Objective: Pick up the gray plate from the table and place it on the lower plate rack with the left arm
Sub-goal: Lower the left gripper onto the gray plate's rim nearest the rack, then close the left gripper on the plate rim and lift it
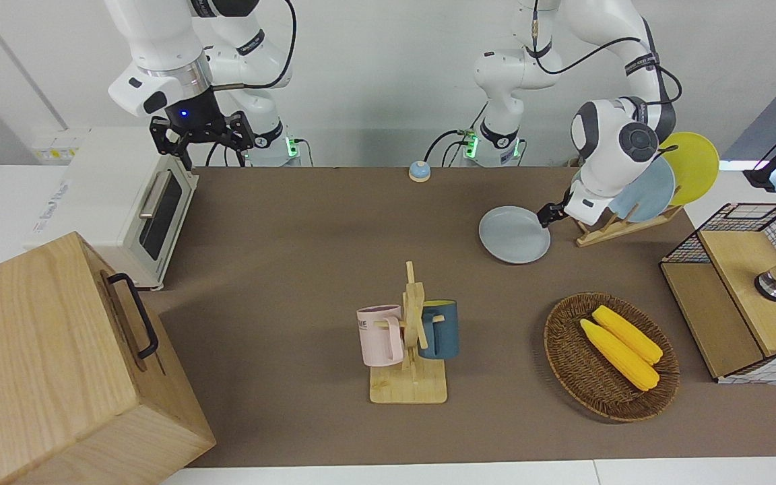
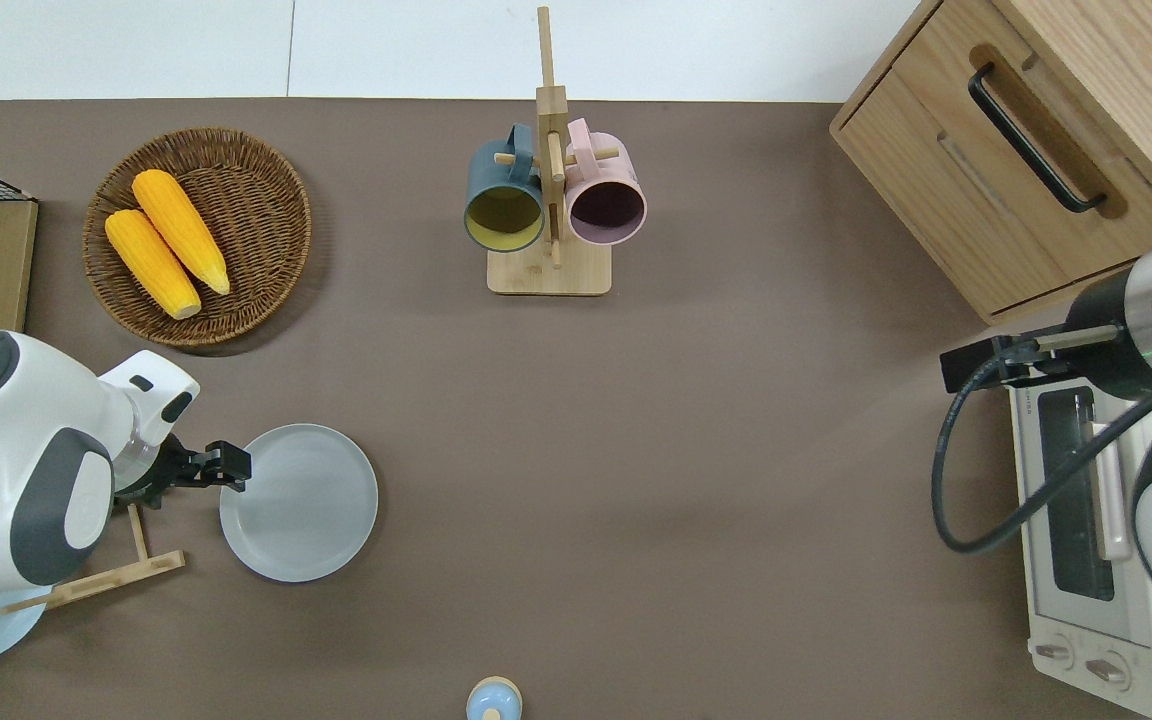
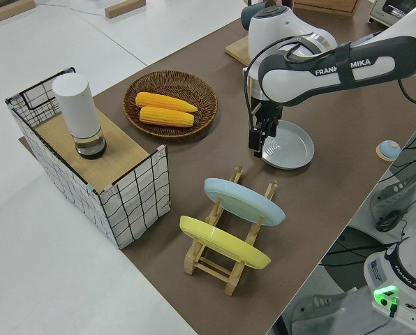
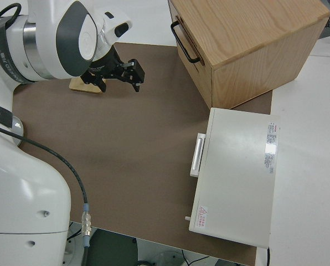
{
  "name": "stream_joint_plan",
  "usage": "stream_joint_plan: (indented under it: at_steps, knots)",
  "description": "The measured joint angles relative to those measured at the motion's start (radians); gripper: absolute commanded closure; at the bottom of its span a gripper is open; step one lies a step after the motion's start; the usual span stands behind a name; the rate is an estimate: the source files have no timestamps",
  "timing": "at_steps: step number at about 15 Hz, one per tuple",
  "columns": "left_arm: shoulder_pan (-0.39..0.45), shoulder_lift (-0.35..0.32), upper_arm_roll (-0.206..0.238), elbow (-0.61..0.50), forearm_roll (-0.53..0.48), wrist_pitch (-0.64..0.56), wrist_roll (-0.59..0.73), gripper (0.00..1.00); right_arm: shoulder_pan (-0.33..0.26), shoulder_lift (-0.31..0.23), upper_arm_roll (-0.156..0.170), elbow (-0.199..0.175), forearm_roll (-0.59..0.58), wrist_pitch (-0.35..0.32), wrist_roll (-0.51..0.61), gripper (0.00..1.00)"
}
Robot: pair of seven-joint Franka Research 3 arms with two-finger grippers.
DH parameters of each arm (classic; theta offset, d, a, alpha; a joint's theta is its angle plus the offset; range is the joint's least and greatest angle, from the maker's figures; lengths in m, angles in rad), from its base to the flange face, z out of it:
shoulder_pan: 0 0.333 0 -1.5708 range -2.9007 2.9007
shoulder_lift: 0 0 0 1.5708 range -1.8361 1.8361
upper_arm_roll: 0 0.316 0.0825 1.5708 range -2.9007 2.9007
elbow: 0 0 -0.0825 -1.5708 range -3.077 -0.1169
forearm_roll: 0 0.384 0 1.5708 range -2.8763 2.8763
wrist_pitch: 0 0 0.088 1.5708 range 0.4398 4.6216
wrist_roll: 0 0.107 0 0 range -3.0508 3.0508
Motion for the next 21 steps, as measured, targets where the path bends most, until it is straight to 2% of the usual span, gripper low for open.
stream_joint_plan:
  at_steps: [5,10,11,14,15,16,21]
  knots:
    - [0.001,0.057,0.001,-0.01,-0.003,0.002,-0.043,0.01,0.0,0.0,0.0,0.0,0.0,0.0,0.0,0.017]
    - [-0.001,0.082,-0.003,-0.031,-0.006,0.002,-0.048,0.04,0.0,0.0,0.0,0.0,0.0,0.0,0.0,0.017]
    - [-0.001,0.084,-0.003,-0.033,-0.011,0.001,-0.049,0.13,0.0,0.0,0.0,0.0,0.0,0.0,0.0,0.017]
    - [-0.001,0.088,-0.003,-0.043,-0.048,0.001,-0.051,0.77,0.0,0.0,0.0,0.0,0.0,0.0,0.0,0.017]
    - [-0.001,0.088,-0.003,-0.044,-0.051,0.001,-0.059,0.91,0.0,0.0,0.0,0.0,0.0,0.0,0.0,0.017]
    - [-0.001,0.088,-0.004,-0.044,-0.055,0.001,-0.068,0.99,0.0,0.0,0.0,0.0,0.0,0.0,0.0,0.017]
    - [-0.001,0.084,-0.002,-0.042,-0.066,-0.003,-0.08,1.0,0.0,0.0,0.0,0.0,0.0,0.0,0.0,0.017]
